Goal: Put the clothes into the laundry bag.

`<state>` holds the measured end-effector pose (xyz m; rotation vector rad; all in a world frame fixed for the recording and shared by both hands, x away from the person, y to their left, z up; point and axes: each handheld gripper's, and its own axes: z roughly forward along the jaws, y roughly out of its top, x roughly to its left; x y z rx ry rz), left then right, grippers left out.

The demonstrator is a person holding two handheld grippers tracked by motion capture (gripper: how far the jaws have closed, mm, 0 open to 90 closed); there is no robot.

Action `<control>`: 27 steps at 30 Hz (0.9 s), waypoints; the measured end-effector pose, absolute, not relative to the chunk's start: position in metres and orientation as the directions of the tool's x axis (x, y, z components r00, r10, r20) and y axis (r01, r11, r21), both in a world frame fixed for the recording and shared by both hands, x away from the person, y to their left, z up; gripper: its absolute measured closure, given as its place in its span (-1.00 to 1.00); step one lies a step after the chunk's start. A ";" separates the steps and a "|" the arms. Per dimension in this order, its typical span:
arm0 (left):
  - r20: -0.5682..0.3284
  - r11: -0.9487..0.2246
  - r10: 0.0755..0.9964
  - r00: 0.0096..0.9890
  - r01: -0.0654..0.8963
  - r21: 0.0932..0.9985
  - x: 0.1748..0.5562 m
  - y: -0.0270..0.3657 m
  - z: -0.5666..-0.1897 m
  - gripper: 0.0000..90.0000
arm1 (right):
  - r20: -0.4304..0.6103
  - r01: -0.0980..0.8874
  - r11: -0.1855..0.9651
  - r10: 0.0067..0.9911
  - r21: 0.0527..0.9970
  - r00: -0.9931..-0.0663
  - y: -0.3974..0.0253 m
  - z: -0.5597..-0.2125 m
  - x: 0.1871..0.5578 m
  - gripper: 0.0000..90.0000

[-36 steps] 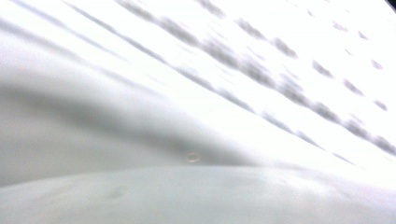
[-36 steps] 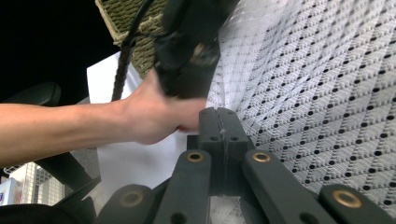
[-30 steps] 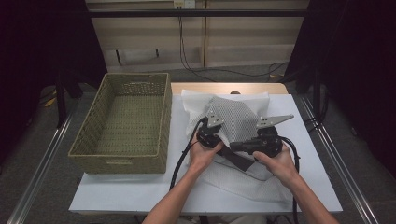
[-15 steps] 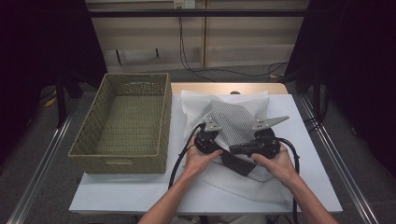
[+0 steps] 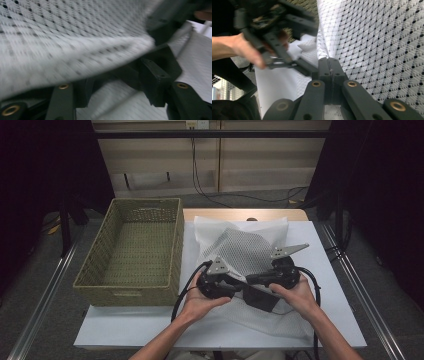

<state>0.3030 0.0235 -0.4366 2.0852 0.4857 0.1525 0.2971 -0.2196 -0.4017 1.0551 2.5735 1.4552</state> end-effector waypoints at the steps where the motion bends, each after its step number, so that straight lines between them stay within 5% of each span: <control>1: -0.085 -0.476 0.371 0.924 0.269 0.837 0.299 0.026 -0.437 0.15 | 0.311 0.550 0.343 0.551 0.762 -0.774 -0.220 -0.401 0.297 1.00; 6: -0.094 -0.545 0.354 0.930 0.287 0.788 0.292 0.047 -0.450 0.10 | 0.311 0.551 0.347 0.550 0.759 -0.775 -0.218 -0.403 0.297 1.00; 13: -0.074 -0.622 0.314 0.947 0.264 0.737 0.282 0.056 -0.465 -0.25 | 0.308 0.550 0.366 0.543 0.750 -0.781 -0.213 -0.405 0.297 1.00; 27: -0.036 -0.672 0.281 0.959 0.224 0.706 0.284 0.052 -0.481 -0.29 | 0.305 0.545 0.372 0.537 0.751 -0.786 -0.211 -0.404 0.295 1.00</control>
